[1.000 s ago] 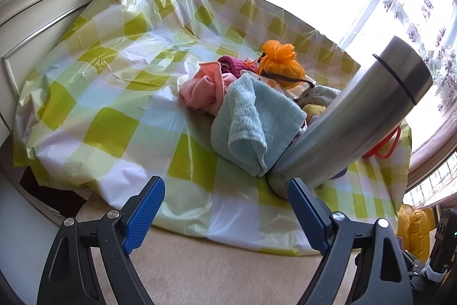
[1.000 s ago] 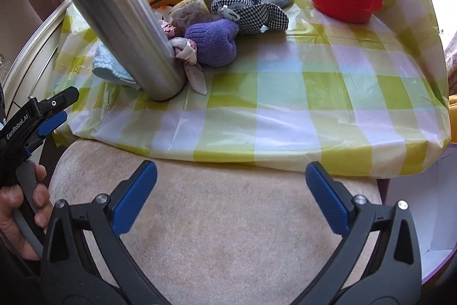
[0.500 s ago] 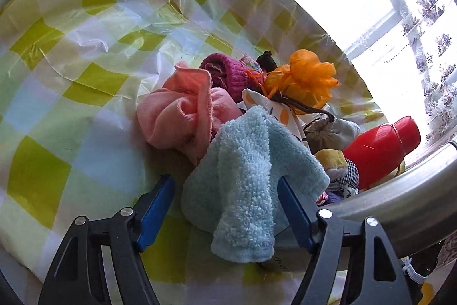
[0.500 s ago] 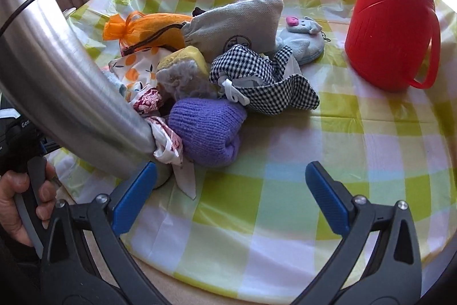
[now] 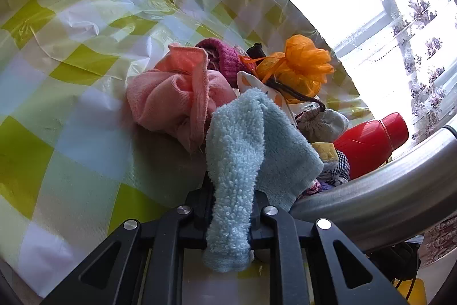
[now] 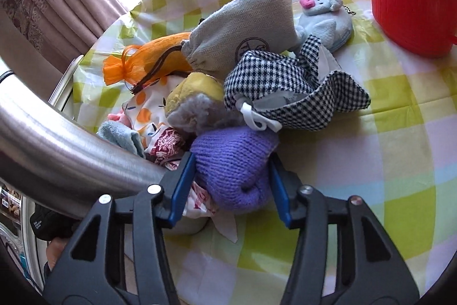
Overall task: Organize soft objects
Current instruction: 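Grasp the blue towel with the left tool while the right tool grasps the purple knit hat, then carry both items to the white box and open both tools to drop them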
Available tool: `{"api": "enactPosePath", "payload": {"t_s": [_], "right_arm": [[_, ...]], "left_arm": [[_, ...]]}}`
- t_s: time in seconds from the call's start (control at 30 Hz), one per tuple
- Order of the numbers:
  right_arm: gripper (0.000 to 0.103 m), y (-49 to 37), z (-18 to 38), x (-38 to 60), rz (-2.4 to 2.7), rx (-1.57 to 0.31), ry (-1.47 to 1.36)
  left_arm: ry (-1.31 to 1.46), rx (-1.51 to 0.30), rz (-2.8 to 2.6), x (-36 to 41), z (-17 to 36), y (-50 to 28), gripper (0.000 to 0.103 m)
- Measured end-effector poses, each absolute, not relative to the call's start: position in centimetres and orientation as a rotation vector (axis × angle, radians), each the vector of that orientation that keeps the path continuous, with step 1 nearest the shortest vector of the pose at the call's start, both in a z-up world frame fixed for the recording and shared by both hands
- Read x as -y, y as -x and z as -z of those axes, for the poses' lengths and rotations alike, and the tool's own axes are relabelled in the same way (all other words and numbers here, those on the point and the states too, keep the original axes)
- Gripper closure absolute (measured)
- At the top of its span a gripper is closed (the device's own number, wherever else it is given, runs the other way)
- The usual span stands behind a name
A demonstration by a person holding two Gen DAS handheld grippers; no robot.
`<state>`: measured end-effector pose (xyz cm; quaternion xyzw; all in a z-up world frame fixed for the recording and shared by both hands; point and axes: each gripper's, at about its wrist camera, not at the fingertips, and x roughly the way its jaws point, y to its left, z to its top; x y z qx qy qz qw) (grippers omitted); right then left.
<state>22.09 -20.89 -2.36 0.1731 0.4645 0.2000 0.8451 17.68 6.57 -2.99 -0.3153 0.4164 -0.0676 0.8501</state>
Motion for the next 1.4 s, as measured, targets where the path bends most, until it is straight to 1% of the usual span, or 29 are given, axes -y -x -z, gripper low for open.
{"api": "enactPosePath", "payload": {"t_s": [0.33,0.57,0.73,1.0,1.2,1.23,1.27,1.3,1.33,1.37,1.4], "right_arm": [[0.051,-16.0,1.1,25.5,-0.350,-0.927,-0.442],[0.051,-10.4,-0.9,28.6,-0.284,-0.883,-0.393],[0.051,-7.2,-1.9,32.0,-0.191,-0.865,-0.327],[0.051,-3.2,-2.5,41.2,0.033,-0.870,-0.298],[0.050,0.2,-3.8,47.8,0.241,-0.811,-0.274],[0.049,0.7,-4.1,48.6,0.278,-0.803,-0.269],[0.042,1.1,-4.3,49.5,0.311,-0.796,-0.267],[0.030,1.5,-4.4,50.2,0.341,-0.792,-0.268],[0.024,1.8,-4.5,50.8,0.373,-0.789,-0.266],[0.020,2.0,-4.7,51.2,0.406,-0.783,-0.256],[0.019,2.2,-4.8,51.5,0.433,-0.777,-0.243]], "left_arm": [[0.697,-0.807,0.077,-7.5,0.9,-10.0,0.086],[0.622,-0.777,0.138,-4.1,-2.4,-5.1,0.086],[0.572,-0.804,0.276,1.5,-3.6,-3.4,0.086],[0.468,-0.868,0.542,12.7,-5.1,-3.4,0.086],[0.392,-0.914,0.708,21.2,-5.8,-3.1,0.086],[0.383,-0.925,0.727,22.3,-5.8,-3.0,0.077],[0.375,-0.940,0.748,23.3,-5.7,-2.9,0.063],[0.364,-0.951,0.765,24.3,-5.6,-2.9,0.054],[0.354,-0.957,0.774,24.9,-5.6,-2.7,0.040],[0.344,-0.958,0.777,25.5,-5.6,-2.6,0.035],[0.336,-0.961,0.783,25.9,-5.6,-2.5,0.035]]}}
